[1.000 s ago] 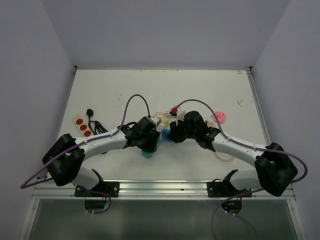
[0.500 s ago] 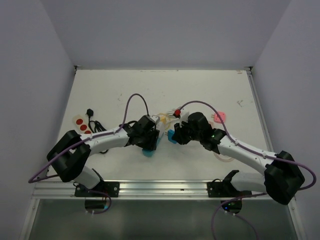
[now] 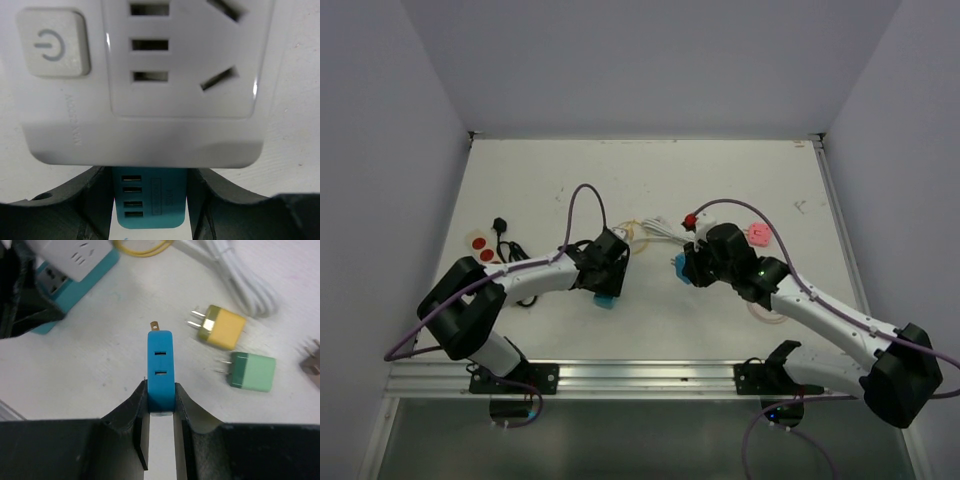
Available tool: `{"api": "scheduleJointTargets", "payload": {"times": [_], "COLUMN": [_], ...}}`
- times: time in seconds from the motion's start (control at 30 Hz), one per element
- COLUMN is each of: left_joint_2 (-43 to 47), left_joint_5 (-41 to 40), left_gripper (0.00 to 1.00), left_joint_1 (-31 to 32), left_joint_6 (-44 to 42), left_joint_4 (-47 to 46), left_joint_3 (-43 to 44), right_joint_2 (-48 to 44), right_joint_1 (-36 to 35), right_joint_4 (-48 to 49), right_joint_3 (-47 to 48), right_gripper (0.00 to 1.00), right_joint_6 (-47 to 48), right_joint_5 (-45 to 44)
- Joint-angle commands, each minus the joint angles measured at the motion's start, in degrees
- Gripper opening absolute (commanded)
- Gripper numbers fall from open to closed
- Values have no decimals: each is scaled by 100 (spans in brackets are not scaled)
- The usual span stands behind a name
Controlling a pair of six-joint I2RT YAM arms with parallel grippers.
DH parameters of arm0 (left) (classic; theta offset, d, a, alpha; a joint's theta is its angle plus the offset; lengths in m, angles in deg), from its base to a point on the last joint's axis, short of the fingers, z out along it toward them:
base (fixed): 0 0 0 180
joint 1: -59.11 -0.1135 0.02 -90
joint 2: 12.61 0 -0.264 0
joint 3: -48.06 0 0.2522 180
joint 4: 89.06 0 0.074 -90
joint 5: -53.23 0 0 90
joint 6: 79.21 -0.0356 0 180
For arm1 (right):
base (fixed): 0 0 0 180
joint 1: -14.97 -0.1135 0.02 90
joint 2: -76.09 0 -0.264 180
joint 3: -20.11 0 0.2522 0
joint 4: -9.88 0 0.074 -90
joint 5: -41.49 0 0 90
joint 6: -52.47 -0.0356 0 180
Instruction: Pull the plug off the socket
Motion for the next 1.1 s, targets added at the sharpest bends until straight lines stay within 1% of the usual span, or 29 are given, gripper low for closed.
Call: {"api": "scheduleJointTargets", "payload": {"times": [0.0, 0.07, 0.1, 0.17, 0.2, 0.27, 0.3, 0.33, 0.4, 0.5, 0.63, 0.7, 0.93, 1.07], "left_joint_2": [305, 463, 525, 692, 736, 867, 903, 938, 1044, 1140, 1193, 1193, 1193, 1272], "left_joint_5": [-78, 1, 36, 71, 98, 124, 142, 194, 256, 300, 282, 291, 309, 353], "left_gripper": [0, 0, 0, 0, 0, 0, 0, 0, 0, 0, 0, 0, 0, 0], "left_joint_1": [-51, -51, -51, -51, -51, -51, -51, -51, -51, -51, -51, -51, -51, -51], "left_joint_6": [-144, -267, -303, -408, -435, -531, -566, -593, -637, -654, -646, -637, -646, -663], "left_joint_4": [225, 137, 111, 40, 14, -30, -48, -65, -135, -153, -127, -136, -136, -188], "left_joint_3": [-147, -209, -235, -306, -323, -384, -394, -420, -473, -543, -578, -587, -587, -596], "right_joint_2": [-279, -437, -499, -666, -719, -763, -763, -754, -693, -597, -368, -141, 528, 791], "right_joint_1": [460, 847, 1241, 1604, 1919, 2237, 2543, 2702, 3080, 3467, 3864, 4004, 4022, 4022], "right_joint_4": [-195, -213, -213, -222, -213, -143, -21, 50, 295, 647, 841, 868, 1017, 1420], "right_joint_3": [236, 123, 70, -132, -185, -387, -466, -623, -843, -1029, -1091, -1100, -1170, -1231], "right_gripper": [0, 0, 0, 0, 0, 0, 0, 0, 0, 0, 0, 0, 0, 0], "right_joint_6": [-438, -797, -922, -1229, -1317, -1563, -1643, -1748, -2003, -2241, -2556, -2628, -2768, -2891], "right_joint_5": [-789, -816, -816, -825, -798, -571, -448, -186, 9, 256, 432, 660, 924, 960]}}
